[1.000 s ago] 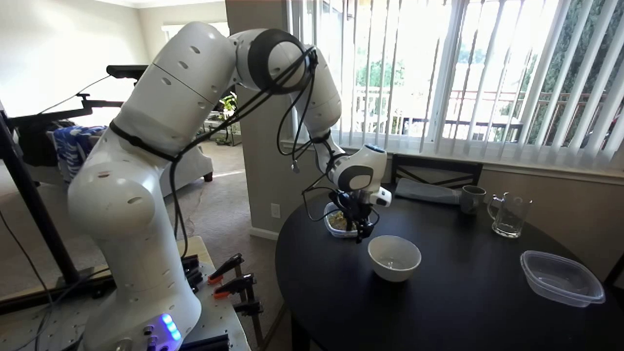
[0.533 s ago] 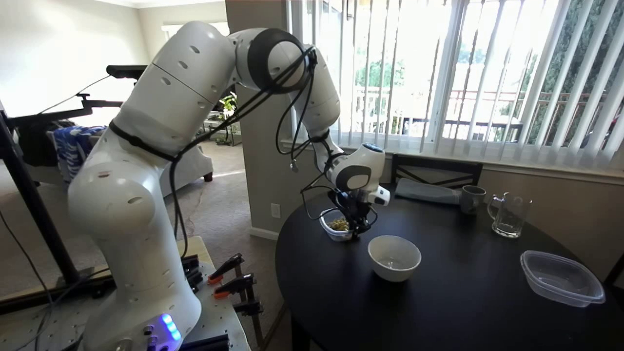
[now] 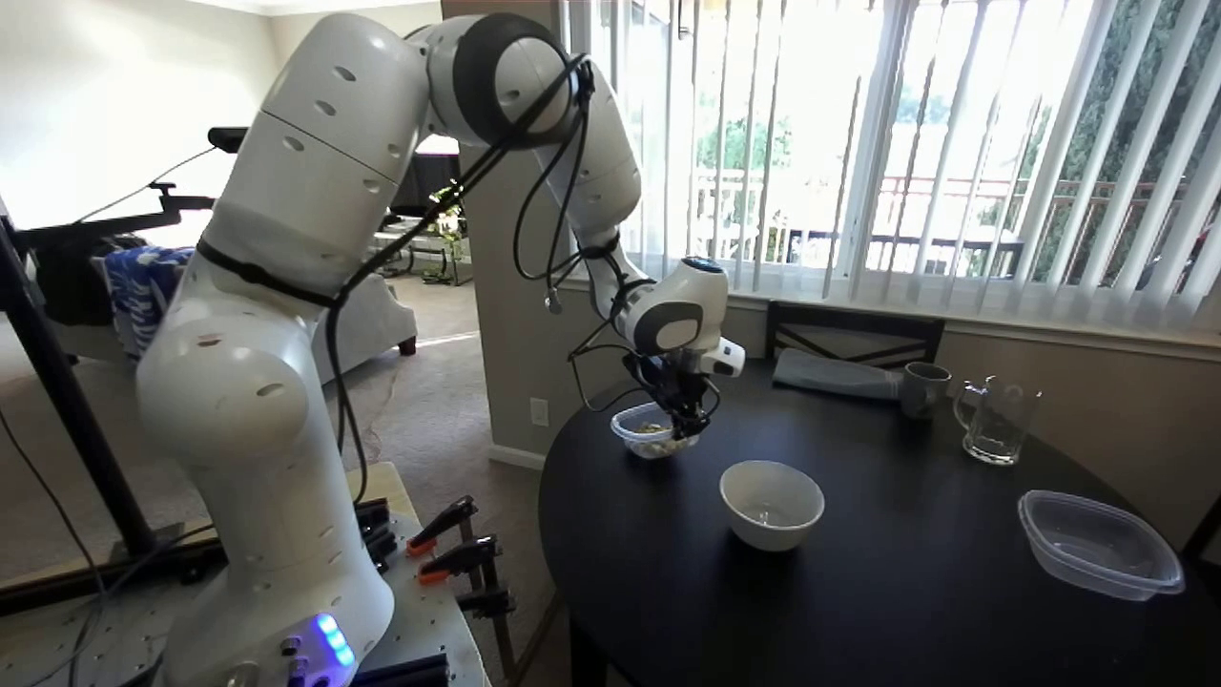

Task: Pour the sweets from the left bowl to the right bowl

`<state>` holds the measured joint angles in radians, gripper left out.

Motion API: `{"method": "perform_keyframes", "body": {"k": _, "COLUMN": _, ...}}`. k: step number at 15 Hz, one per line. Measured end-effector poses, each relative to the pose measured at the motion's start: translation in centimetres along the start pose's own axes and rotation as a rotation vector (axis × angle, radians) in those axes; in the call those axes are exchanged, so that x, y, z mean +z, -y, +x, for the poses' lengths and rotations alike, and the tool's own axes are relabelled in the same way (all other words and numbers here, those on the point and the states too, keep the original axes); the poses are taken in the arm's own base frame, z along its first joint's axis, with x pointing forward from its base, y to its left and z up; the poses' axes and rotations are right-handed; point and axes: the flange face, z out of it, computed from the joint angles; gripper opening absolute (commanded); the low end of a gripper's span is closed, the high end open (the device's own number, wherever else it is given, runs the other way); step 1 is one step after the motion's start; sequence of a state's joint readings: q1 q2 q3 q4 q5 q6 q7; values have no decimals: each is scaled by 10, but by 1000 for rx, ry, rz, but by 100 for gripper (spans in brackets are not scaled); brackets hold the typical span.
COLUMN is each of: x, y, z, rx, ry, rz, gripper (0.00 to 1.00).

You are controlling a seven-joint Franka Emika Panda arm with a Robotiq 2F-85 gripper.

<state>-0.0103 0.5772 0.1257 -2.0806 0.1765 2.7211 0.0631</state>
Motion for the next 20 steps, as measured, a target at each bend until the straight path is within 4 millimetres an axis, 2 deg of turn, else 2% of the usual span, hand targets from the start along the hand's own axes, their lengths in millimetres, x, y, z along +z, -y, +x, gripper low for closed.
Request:
{"method": "perform_keyframes", "body": {"k": 5, "x": -44, "y": 25, "z": -29, "rx": 7, "ry": -30, "rz": 17, "gripper": 4}}
{"method": "perform_keyframes", "body": {"k": 8, "x": -81, "y": 27, "z": -42, "rx": 36, "ry": -72, "rz": 37, "gripper": 4}}
{"method": "perform_keyframes", "body": {"k": 15, "x": -169, "y": 7, "z": -72, "rx": 113, "ry": -217, "rz": 23, "gripper": 4}}
{"method": "perform_keyframes", "body": {"k": 20, "x": -223, "y": -21, "z": -99, "rx": 160, "ry": -330, "rz": -83, "gripper": 4}}
